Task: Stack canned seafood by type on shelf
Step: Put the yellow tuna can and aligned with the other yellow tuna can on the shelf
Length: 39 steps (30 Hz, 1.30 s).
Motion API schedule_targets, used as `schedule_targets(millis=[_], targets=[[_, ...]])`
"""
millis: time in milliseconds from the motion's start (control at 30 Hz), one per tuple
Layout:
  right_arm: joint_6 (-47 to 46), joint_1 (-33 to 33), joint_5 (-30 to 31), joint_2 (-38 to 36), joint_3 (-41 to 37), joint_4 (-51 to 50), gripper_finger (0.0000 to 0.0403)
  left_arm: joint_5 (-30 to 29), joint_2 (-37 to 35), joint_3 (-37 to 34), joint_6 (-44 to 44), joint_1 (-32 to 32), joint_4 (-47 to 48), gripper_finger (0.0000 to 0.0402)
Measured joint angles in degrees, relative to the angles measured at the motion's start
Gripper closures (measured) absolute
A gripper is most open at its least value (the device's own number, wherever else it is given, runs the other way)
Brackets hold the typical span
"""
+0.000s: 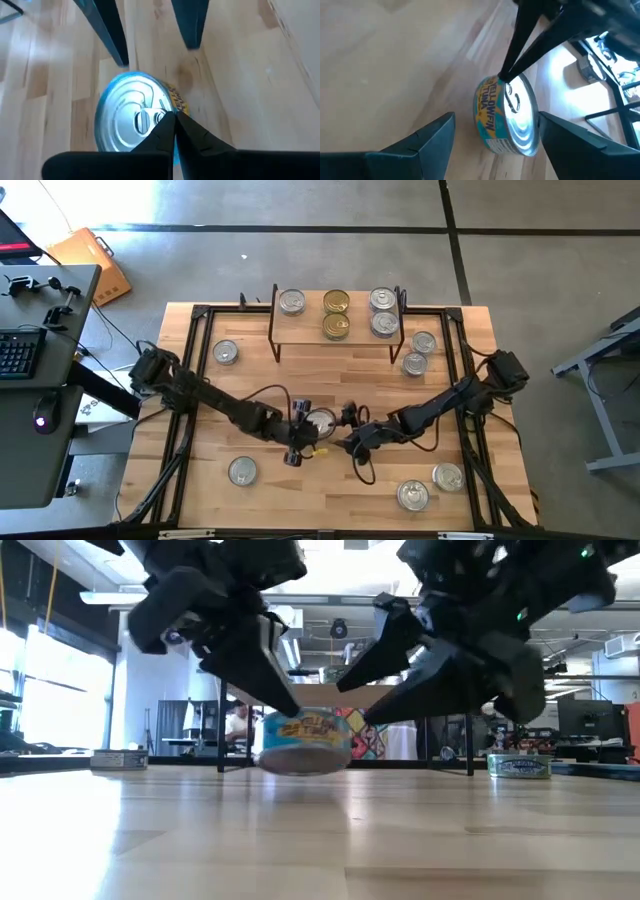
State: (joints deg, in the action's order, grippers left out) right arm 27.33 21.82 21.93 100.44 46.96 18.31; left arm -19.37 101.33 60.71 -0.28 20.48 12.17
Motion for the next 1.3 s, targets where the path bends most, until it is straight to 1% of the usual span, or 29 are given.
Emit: schedule_targets(millis=[100, 233, 367, 433, 500, 567, 700, 733, 767, 800, 867, 967, 1067, 1167, 1300], targets=[[1.1, -1.2, -0.1, 1.9, 0.0, 0.6, 0.0128, 1.2, 0.0, 0.0, -1.1, -1.2, -0.9, 0.0401], [2.7, -2.1, 0.7, 4.8, 0.0, 4.4, 0.0128, 1.3, -0.1, 0.0, -1.2, -2.1, -3.0, 0.0401], [4.1, -2.3, 5.5, 7.9, 0.0, 8.6, 0.0128, 2.4, -0.1, 0.0, -1.2, -2.6, -4.0, 0.0402], [1.5, -2.3, 5.9, 8.5, 0.0, 9.8, 0.0134, 2.6, -0.1, 0.0, -1.1, -2.6, -4.5, 0.0401], [-3.2, -2.4, 5.4, 8.6, 0.0, 9.9, 0.0151, 2.4, -0.1, 0.1, -1.1, -2.4, -4.6, 0.0401], [-8.4, -2.3, 6.2, 8.6, 0.0, 9.3, 0.0180, 0.1, -0.3, 0.1, -1.0, -1.8, -4.4, 0.0401], [-14.4, -1.9, 7.6, 8.6, 0.0, 8.6, 0.0269, -10.9, -1.7, 0.1, 2.5, 0.2, -3.4, 0.0401], [-15.6, -1.8, 7.8, 8.6, 0.0, 8.6, 0.0284, -13.3, -2.3, 0.1, 3.3, 0.7, -3.2, 0.0401], [-16.9, -1.6, 7.7, 8.6, 0.0, 8.7, 0.0282, -15.0, -2.7, 0.1, 3.4, 1.2, -3.2, 0.0399], [-18.0, -1.5, 7.7, 8.6, 0.0, 8.9, 0.0282, -15.3, -3.2, 0.2, 3.9, 1.5, -3.2, 0.0395], [-20.3, -1.4, 7.4, 8.6, 0.0, 9.3, 0.0282, -13.8, -3.8, 0.2, 6.2, 2.3, -3.2, 0.0381], [-23.8, -1.6, 5.9, 8.6, 0.0, 10.3, 0.0282, -11.2, -3.9, 0.2, 9.0, 3.1, -3.9, 0.0345], [-24.4, -2.1, 3.5, 8.6, 0.4, 10.9, 0.0282, -10.2, -2.8, 0.2, 9.9, 3.3, -5.2, 0.0297], [-24.0, -2.4, 1.2, 8.6, 1.1, 12.9, 0.0282, -10.3, -2.0, 0.2, 9.7, 2.0, -6.4, 0.0247], [-23.9, -2.3, 0.6, 8.7, 1.1, 13.9, 0.0282, -9.5, -1.9, 0.2, 9.3, 0.2, -6.3, 0.0189]])
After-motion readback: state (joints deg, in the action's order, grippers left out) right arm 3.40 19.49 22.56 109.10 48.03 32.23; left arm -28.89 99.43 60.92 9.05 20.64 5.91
